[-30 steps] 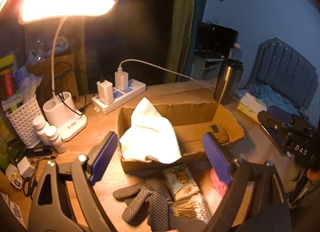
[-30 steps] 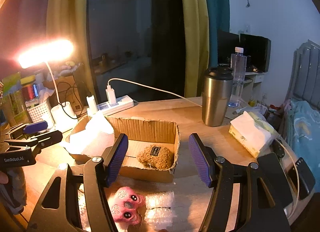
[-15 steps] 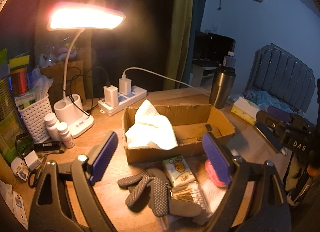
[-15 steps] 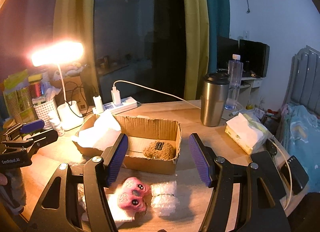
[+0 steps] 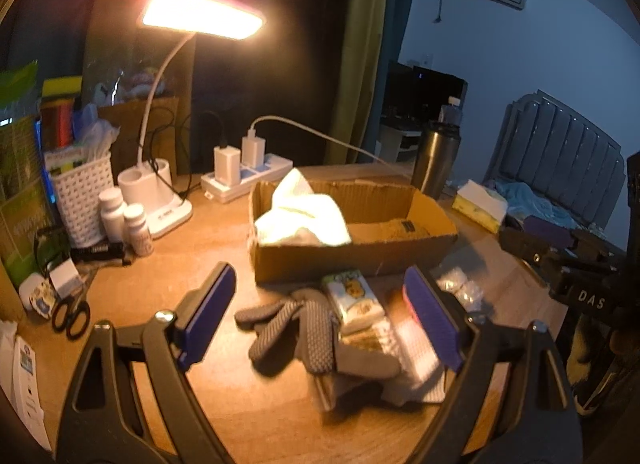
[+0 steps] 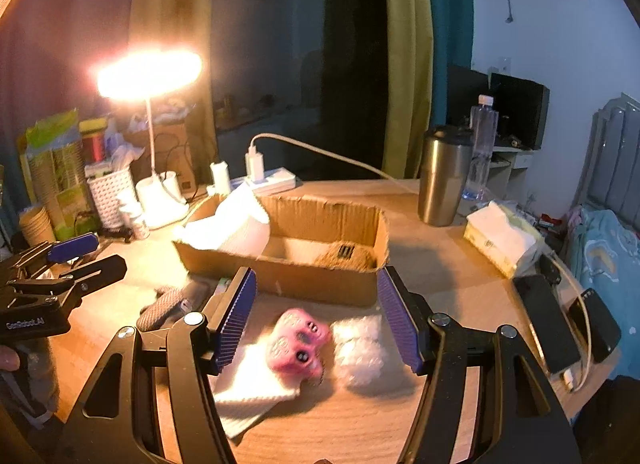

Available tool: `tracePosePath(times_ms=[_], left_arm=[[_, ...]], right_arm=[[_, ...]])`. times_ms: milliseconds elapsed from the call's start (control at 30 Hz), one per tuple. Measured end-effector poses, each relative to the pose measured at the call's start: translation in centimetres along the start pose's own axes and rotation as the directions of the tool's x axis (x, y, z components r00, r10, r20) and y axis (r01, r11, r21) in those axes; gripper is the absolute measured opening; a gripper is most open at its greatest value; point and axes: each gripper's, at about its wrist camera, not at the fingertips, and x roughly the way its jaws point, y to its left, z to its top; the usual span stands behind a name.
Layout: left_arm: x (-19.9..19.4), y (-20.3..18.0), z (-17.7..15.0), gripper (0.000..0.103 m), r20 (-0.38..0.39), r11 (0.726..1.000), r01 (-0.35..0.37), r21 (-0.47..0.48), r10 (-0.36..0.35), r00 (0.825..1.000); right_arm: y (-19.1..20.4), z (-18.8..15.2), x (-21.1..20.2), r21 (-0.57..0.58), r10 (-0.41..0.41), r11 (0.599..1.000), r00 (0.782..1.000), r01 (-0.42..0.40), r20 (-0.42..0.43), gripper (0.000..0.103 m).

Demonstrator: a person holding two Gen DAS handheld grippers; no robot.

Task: Organize soft objects
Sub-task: 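Grasp the gray dotted glove with the left gripper while the right gripper approaches the bubble wrap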

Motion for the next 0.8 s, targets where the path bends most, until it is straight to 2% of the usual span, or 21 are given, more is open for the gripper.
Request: tracePosePath(times_ms=[200, 533, 667, 800], left_arm=[[0.3, 0.2, -1.7, 0.088, -0.048, 1.0, -0.01, -0.01, 0.009, 0.999], [1.6, -0.3, -1.3, 0.088, -0.074, 0.998, -0.056, -0.005, 0.055, 0.996], [3.3, -0.5, -1.7, 0.087, -0.097, 0.995, -0.096, 0.015, 0.097, 0.991], [5.8, 0.0, -2.3, 0.087, -0.156, 0.993, -0.117, 0.006, 0.117, 0.981]], right_arm=[[0.2, -1.6, 0.3, 0.022, 0.032, 0.999, 0.999, -0.032, -0.025, 0.066], [-2.4, -1.7, 1.7, 0.044, 0.037, 0.998, 0.999, -0.035, -0.04, 0.066], [-3.1, -2.9, 3.4, 0.058, 0.053, 0.997, 0.997, -0.049, -0.063, 0.067], [-4.3, -4.3, 5.3, 0.11, 0.081, 0.991, 0.991, -0.07, -0.102, 0.067]])
